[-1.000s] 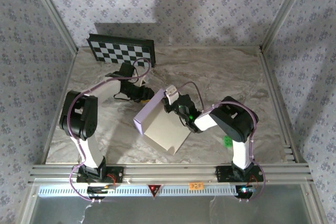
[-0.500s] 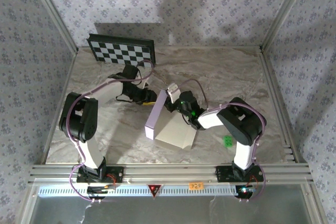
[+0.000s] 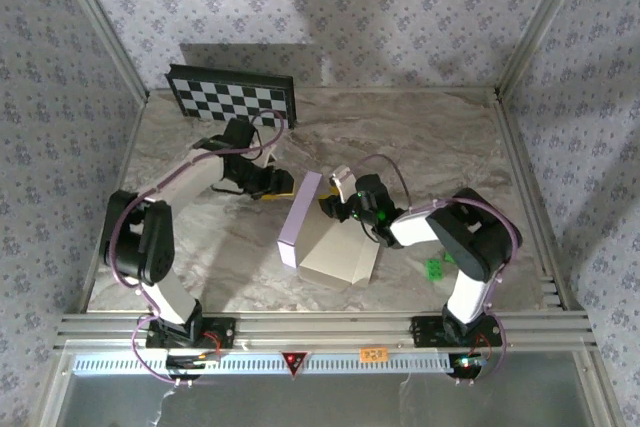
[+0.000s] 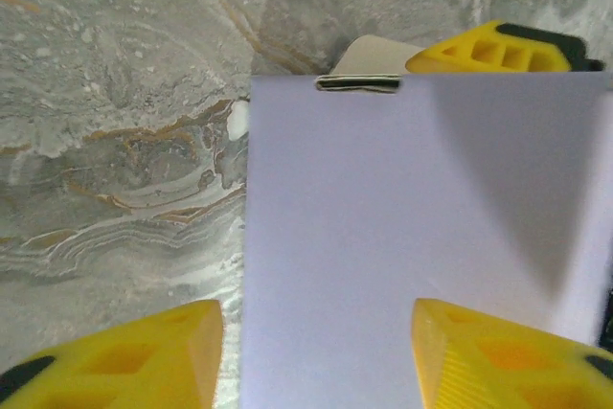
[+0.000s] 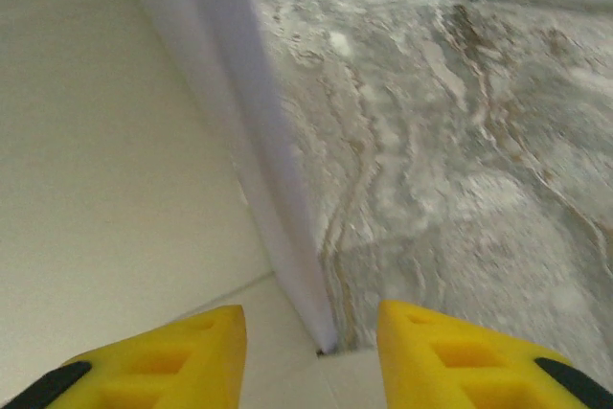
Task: Fold the paper box
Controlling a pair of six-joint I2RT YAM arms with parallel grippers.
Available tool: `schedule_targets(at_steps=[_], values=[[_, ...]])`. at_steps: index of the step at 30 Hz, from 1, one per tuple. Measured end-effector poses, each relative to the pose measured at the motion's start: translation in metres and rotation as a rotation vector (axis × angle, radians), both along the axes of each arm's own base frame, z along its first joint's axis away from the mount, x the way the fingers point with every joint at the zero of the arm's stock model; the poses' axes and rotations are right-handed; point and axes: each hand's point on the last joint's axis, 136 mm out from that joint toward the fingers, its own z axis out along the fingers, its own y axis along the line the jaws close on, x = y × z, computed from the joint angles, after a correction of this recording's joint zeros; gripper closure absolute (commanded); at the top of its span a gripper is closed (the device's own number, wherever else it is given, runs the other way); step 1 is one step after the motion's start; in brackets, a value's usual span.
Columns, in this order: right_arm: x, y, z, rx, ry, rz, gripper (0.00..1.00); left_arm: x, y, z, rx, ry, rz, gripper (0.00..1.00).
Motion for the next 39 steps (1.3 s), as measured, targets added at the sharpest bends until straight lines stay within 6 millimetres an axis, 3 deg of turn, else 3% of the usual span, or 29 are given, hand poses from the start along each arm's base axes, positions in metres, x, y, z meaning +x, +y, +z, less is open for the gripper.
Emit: schedule_targets(at_steps=[5,9,14,22,31,39], values=[[-0.004,-0.026,0.017,-0.015,0.048,-0.077,0.54,-0.001,-0.006,0.044,-0.005,-0.108,-0.027,0.14],[-0.008,-0.055,0.027,-0.042,0.104,-0.187,0.5,-0.013,-0.023,0.061,0.019,-0.154,-0.086,0.06],[-0.02,-0.094,0.031,-0.067,0.204,-0.333,0.43,-0.03,-0.034,0.052,0.088,-0.14,-0.149,0.04],[-0.047,-0.136,0.022,-0.039,0.453,-0.517,0.42,-0.029,-0.03,0.021,0.191,-0.094,-0.157,0.12],[-0.076,-0.129,0.005,0.069,0.702,-0.516,0.38,-0.027,-0.018,0.012,0.168,-0.092,-0.116,0.28],[-0.092,-0.122,-0.019,0.136,0.866,-0.5,0.39,-0.023,0.0,0.01,0.041,-0.059,-0.042,0.36]])
